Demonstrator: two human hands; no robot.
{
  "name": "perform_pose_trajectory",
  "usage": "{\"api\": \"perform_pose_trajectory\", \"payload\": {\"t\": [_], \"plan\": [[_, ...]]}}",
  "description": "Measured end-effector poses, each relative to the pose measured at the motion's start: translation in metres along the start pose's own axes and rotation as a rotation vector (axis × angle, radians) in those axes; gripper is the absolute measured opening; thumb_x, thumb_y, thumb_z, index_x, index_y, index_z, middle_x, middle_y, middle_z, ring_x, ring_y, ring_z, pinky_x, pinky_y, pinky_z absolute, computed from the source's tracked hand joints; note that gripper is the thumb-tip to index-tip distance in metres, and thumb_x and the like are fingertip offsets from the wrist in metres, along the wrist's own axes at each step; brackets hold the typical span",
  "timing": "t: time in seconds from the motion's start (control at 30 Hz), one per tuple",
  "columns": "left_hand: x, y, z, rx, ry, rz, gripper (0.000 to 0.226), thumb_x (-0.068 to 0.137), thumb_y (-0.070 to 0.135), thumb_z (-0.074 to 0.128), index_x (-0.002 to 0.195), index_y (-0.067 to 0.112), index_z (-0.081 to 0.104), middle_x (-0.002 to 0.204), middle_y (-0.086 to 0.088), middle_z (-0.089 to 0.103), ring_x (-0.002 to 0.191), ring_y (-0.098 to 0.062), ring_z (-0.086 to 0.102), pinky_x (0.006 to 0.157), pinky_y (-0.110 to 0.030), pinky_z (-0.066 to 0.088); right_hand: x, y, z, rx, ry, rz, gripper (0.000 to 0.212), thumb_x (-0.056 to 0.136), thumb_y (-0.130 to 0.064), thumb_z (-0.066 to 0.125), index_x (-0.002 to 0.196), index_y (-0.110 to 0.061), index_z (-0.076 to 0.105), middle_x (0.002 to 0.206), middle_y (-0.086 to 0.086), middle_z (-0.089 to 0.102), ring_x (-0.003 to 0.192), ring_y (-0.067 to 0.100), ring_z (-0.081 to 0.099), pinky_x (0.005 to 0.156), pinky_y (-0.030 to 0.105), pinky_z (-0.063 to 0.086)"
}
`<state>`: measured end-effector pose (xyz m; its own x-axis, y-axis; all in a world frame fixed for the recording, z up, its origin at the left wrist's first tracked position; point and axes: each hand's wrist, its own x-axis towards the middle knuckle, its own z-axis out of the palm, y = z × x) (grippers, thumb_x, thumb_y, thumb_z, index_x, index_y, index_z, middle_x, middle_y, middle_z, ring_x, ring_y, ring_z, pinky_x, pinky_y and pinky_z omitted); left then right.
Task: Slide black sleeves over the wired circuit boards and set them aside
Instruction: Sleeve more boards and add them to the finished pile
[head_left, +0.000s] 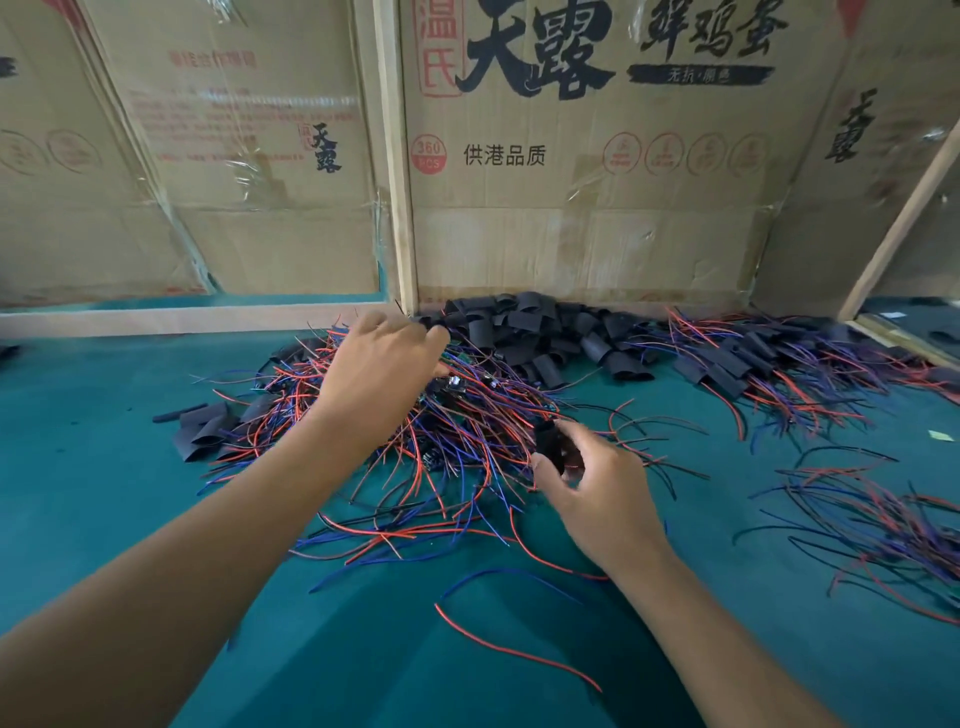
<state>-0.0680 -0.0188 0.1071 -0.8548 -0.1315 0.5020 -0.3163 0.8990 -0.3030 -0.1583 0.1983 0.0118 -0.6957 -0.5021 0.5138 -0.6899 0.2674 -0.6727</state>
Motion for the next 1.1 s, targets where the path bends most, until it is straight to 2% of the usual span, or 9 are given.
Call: {"api": "perform_pose_trajectory", "payload": {"t": [0.07,0.2,0.33,0.4,0.5,0.67,0.73,0.83,1.1], "plan": [[0.000,0.000,-0.020,-0.184,0.082,-0.070,0.033,0.094,0.051,0.058,0.098,0.019,0.058,0.080,-0.001,0.067,0.077,-0.026,0.062,0.077,-0.038,0.043,0.002,0.001,-0.001,0.057,0.016,0.080,0.010,0.085,-0.029,0.068,0.095,-0.031,0.068,0.073,-0.013,0.070,0.069,0.001,0.063,0.065,0.013,0.046],[-0.009,0.013,-0.054,-1.227,0.034,-0.316,0.022,0.094,0.041,0.065,0.094,0.019,0.061,0.082,0.007,0.077,0.061,-0.012,0.061,0.057,-0.020,0.046,0.004,0.003,-0.006,0.086,0.053,0.157,0.013,0.087,-0.023,0.069,0.094,-0.034,0.069,0.071,-0.025,0.068,0.072,-0.009,0.061,0.062,0.003,0.039],[-0.041,0.039,-0.048,-1.558,0.123,-0.424,0.036,0.087,0.046,0.061,0.094,0.013,0.072,0.081,0.003,0.077,0.052,-0.007,0.045,0.053,-0.011,0.039,0.003,-0.002,-0.005,0.106,0.046,0.123,0.019,0.082,-0.028,0.067,0.081,-0.045,0.059,0.077,-0.034,0.065,0.068,-0.008,0.061,0.060,0.003,0.039],[-0.056,0.047,-0.036,-1.758,0.146,-0.527,0.036,0.086,0.044,0.063,0.090,0.009,0.070,0.080,-0.003,0.075,0.048,-0.007,0.037,0.048,-0.013,0.034,0.003,-0.002,-0.003,0.131,0.035,0.122,0.009,0.077,-0.035,0.063,0.085,-0.041,0.063,0.078,-0.029,0.066,0.068,-0.004,0.062,0.061,0.006,0.041],[-0.068,0.055,-0.020,-2.067,0.118,-0.685,0.023,0.088,0.035,0.062,0.087,0.012,0.060,0.084,-0.013,0.071,0.044,-0.009,0.032,0.044,-0.016,0.031,0.000,0.001,0.000,0.148,-0.001,0.098,0.022,0.078,-0.038,0.063,0.097,-0.030,0.070,0.080,-0.024,0.069,0.073,-0.002,0.064,0.064,0.008,0.045],[-0.077,0.062,-0.009,-2.060,0.052,-0.764,0.019,0.086,0.033,0.063,0.084,0.014,0.068,0.072,-0.011,0.059,0.046,-0.013,0.032,0.043,-0.019,0.030,0.000,0.000,-0.004,0.170,-0.012,0.068,0.022,0.079,-0.035,0.065,0.101,-0.036,0.069,0.083,-0.027,0.069,0.079,-0.006,0.064,0.068,0.004,0.042],[-0.077,0.063,-0.007,-1.998,0.058,-0.772,0.021,0.091,0.029,0.060,0.083,0.015,0.073,0.068,-0.009,0.058,0.051,-0.014,0.038,0.050,-0.022,0.033,0.000,-0.003,-0.006,0.167,-0.024,0.034,0.012,0.080,-0.031,0.066,0.091,-0.036,0.064,0.087,-0.028,0.068,0.077,-0.005,0.062,0.068,0.005,0.042],[-0.076,0.067,-0.008,-1.978,0.056,-0.768,0.032,0.102,0.017,0.050,0.077,0.016,0.070,0.068,-0.008,0.059,0.058,-0.016,0.047,0.063,-0.030,0.039,-0.001,-0.007,-0.008,0.211,-0.115,0.013,0.024,0.083,-0.034,0.067,0.107,-0.031,0.068,0.087,-0.019,0.070,0.076,0.004,0.064,0.070,0.015,0.047],[-0.078,0.070,-0.008,-1.931,-0.032,-0.796,0.021,0.105,0.015,0.046,0.085,0.010,0.053,0.062,-0.004,0.043,0.042,-0.013,0.029,0.041,-0.021,0.030,-0.010,-0.019,-0.004,0.494,-0.289,-0.079,0.035,0.083,-0.029,0.069,0.118,-0.026,0.068,0.107,-0.003,0.073,0.099,0.017,0.069,0.089,0.029,0.054]]}}
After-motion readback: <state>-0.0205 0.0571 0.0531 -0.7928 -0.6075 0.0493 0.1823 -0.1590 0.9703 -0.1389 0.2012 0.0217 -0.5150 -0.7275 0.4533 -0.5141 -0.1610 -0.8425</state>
